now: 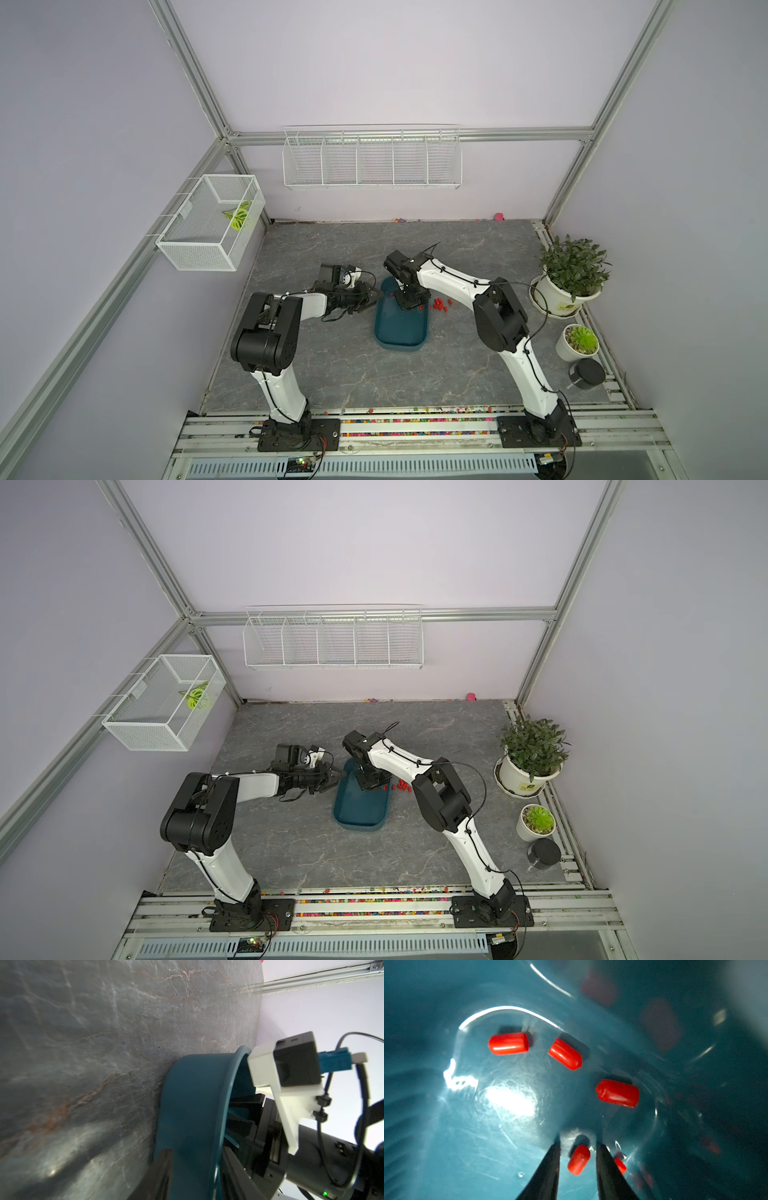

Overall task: Take the screw protection sleeves out of the storage box
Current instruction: Pick up the screw protection sleeve from the storage box.

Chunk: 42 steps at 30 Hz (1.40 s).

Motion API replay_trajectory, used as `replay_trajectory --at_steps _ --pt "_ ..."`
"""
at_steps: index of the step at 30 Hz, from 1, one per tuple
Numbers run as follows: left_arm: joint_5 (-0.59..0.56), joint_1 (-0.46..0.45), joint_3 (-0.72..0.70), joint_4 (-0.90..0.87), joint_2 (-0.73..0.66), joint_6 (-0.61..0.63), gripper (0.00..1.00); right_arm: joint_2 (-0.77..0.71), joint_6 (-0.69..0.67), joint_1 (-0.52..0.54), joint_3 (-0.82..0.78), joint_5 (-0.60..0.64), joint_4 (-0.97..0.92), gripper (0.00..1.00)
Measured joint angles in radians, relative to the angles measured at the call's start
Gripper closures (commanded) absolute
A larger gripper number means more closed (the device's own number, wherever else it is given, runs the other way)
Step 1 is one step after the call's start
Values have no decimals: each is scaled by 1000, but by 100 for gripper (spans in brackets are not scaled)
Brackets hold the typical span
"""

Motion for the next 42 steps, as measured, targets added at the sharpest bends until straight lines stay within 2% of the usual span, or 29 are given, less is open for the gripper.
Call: replay_trajectory --at_steps 10,26,35,42 --pt "2 0 0 0 0 0 56 0 8 0 0 -7 0 77" --pt "2 0 0 0 0 0 56 -4 7 0 -10 -19 16 79" --pt "2 0 0 0 0 0 56 -99 8 -20 -112 -66 64 81" --pt "2 0 0 0 0 0 56 -134 8 -33 -120 -75 92 82"
